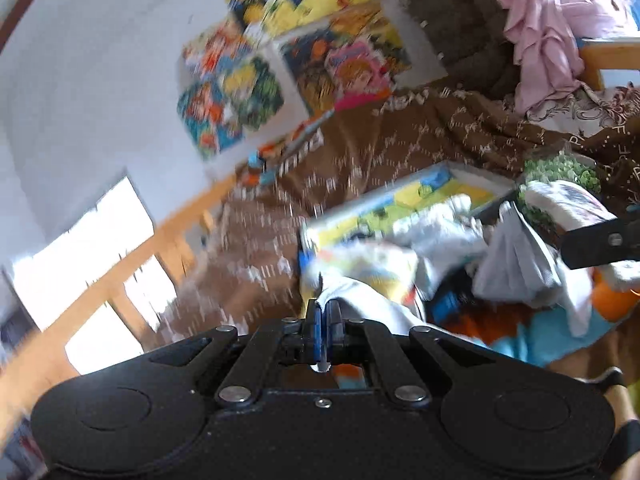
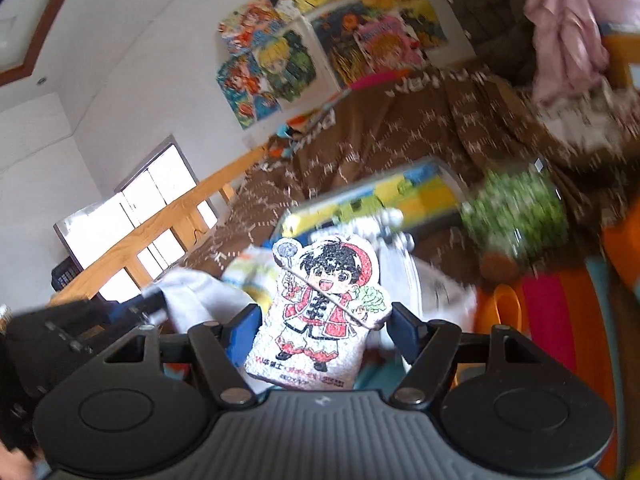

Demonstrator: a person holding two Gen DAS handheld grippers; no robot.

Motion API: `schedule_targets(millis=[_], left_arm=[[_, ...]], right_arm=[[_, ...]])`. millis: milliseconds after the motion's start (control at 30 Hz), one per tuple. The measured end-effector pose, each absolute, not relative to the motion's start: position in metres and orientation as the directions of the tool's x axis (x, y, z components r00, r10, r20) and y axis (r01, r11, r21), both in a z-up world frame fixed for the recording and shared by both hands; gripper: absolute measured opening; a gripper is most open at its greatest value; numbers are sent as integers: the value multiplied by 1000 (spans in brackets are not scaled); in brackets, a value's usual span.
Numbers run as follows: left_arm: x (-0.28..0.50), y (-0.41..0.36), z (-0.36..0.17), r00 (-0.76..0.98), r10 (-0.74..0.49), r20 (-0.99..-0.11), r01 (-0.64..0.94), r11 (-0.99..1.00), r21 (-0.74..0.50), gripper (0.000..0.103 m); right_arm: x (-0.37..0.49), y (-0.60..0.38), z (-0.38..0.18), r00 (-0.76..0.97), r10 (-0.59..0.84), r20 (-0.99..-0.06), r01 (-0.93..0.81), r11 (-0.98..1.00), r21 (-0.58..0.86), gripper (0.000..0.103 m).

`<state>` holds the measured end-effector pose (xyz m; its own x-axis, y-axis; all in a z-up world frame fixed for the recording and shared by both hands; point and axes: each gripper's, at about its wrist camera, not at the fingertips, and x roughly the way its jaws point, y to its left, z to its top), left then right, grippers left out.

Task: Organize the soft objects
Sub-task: 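Carry the white cloth in the left tool and the card in the right tool over the metal tray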

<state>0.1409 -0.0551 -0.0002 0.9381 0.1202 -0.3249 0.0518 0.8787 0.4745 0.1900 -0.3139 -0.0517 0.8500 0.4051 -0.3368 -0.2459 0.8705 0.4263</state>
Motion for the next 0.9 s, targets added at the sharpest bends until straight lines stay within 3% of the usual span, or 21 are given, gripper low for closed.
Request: schedule_targets(millis=[267,533,700,900], left_arm=[[186,-67,48,982,85,-168,-4,903,431,1],[280,-92,79,995,14,-103,24,932,363,1],[344,-114,71,995,-26,-91,55,940,338,1],[423,-135,42,992,-51,-117,86,946,314,1]], right_arm=[[263,-321,-42,902,320,-291,-228,923,309,73],[349,-347,-66,925,232,-300,-136,941,310,73],[391,-353,-66,940,200,-278,-126,957,262,73],[446,-354,-62,924,194,-328,-112,961,252,73]])
